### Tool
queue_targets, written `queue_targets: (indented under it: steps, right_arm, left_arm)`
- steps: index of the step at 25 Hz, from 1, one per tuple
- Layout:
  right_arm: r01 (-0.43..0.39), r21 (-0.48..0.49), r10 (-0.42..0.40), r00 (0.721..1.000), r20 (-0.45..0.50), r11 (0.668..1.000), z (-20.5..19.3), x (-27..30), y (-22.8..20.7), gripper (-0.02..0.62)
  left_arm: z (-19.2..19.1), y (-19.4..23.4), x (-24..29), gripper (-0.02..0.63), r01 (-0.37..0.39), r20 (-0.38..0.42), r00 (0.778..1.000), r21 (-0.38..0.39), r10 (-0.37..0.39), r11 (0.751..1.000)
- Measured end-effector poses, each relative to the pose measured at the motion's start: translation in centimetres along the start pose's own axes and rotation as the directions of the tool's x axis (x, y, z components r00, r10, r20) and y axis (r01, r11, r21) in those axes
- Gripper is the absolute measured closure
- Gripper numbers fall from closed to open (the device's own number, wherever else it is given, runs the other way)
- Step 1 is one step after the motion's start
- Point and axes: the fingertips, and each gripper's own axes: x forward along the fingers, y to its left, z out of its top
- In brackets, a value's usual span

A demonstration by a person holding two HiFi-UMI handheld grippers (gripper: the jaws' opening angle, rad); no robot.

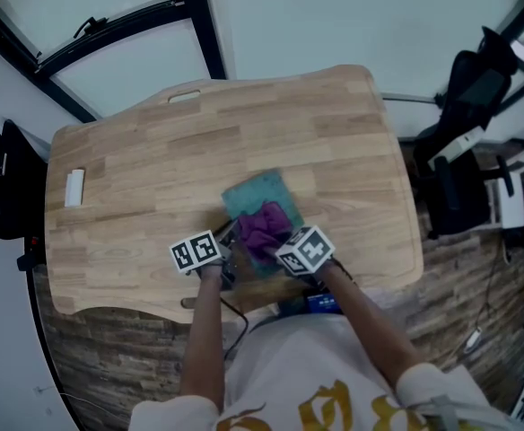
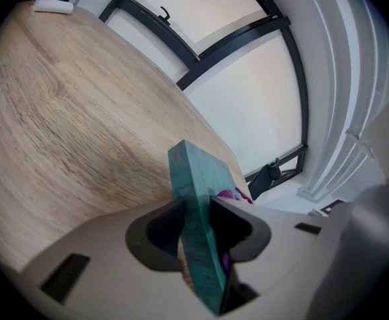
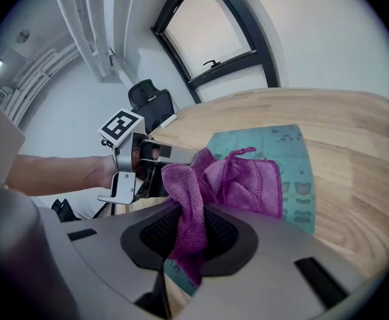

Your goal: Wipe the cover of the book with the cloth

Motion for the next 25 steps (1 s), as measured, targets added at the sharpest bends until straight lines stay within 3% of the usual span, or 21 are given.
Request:
queue_targets:
  steps: [6, 9, 12, 16, 20, 25]
  right_arm:
    - [0.086, 0.066, -0.093, 0.99, 0.103, 0.994, 0.9, -1.4, -1.2, 0.523]
    - [0.114, 0.086, -0.128, 0.973, 0.19, 0.99, 2.2, -2.9, -1.6, 0.523]
    - [0.154, 0.089, -0.173, 0.941, 0.291, 0.984, 3.8, -4.6, -1.7, 0.522]
    - [0.276, 0.095, -0.29, 0.867, 0.404, 0.956, 5.5, -7.3, -2.2, 0.523]
    - [0.407, 0.098, -0.404, 0.792, 0.457, 0.908, 6.7, -9.7, -2.4, 0.523]
    - [0.469, 0.092, -0.443, 0.725, 0.528, 0.878, 8.5, -11.8, -1.0, 0.523]
  left_arm:
    - [0.4, 0.0, -0.7, 0.485, 0.079, 0.068, 0.995, -0.111, -0.071, 0.991]
    - [1.2, -0.8, -1.6, 0.485, 0.1, 0.119, 0.989, -0.079, -0.09, 0.992]
    - [2.2, -2.4, -2.8, 0.485, 0.111, 0.173, 0.979, -0.018, -0.107, 0.994]
    - [2.5, -4.6, -4.2, 0.485, 0.025, 0.177, 0.983, 0.156, -0.053, 0.987]
    - [2.3, -6.8, -5.8, 0.486, -0.078, 0.192, 0.981, 0.353, 0.009, 0.932]
    - [3.9, -9.4, -8.2, 0.486, -0.16, 0.306, 0.952, 0.428, 0.023, 0.889]
